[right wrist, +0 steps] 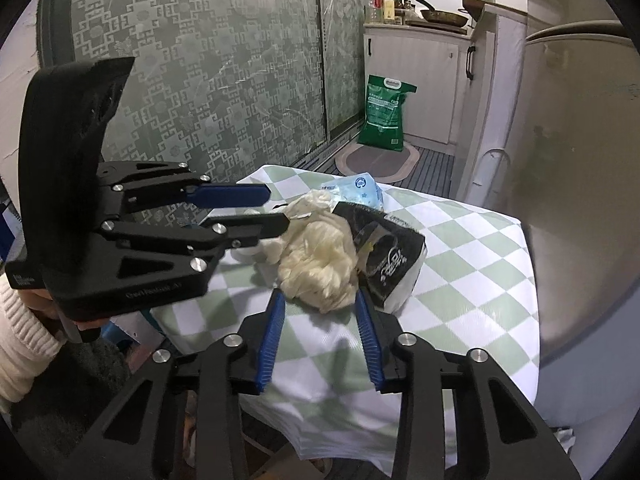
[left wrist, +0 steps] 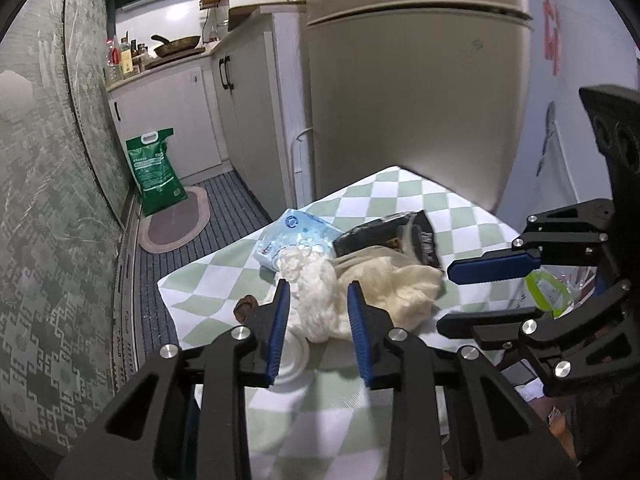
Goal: Collect trash
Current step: 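Grasp white tissue with left gripper while right gripper grasps crumpled tissue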
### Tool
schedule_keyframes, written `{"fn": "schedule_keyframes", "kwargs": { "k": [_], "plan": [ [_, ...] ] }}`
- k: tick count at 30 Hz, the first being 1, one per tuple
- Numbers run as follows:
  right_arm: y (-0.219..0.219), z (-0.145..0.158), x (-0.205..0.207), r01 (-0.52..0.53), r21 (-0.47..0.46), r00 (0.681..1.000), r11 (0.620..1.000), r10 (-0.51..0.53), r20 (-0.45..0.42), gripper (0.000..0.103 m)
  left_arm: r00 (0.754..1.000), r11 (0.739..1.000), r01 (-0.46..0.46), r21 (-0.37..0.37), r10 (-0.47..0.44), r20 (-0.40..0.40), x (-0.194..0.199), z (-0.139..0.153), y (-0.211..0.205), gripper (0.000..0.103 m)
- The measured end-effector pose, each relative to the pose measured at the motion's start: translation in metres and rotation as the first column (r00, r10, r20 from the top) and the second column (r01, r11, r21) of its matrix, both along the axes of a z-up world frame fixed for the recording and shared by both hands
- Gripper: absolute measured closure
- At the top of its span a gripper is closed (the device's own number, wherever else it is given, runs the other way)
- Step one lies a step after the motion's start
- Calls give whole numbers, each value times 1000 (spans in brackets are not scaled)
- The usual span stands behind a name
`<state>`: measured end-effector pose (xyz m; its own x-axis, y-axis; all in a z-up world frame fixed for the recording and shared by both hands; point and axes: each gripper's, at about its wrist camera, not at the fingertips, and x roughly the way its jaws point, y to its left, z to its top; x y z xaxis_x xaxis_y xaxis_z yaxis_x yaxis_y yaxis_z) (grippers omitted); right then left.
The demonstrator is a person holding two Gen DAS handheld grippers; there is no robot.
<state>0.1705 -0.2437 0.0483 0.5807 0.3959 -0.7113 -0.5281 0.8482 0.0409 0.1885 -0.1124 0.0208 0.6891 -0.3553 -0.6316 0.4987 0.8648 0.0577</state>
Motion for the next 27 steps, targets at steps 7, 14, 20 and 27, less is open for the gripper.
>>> {"fn": "schedule_keyframes", "kwargs": {
  "k": [7, 14, 20, 27],
  "plan": [
    [3, -4, 14, 13, 17, 999, 1000, -13, -31, 80, 999, 1000, -1, -14, 0, -51, 16, -7, 2, 87],
    [1, -2, 20, 33, 38, 999, 999, -32, -25, 98, 998, 1000, 6, -19, -7, -59, 18, -9, 1, 96],
    [3, 13, 15, 37, 42, 999, 998, -38, 24, 100, 1000, 993, -6, -117, 2, -31, 14, 9, 9, 96],
    [-3, 38, 6, 67, 40, 993, 997, -71, 98, 101, 999, 970, -29, -240, 34, 14, 4, 37, 23, 96]
  ]
}}
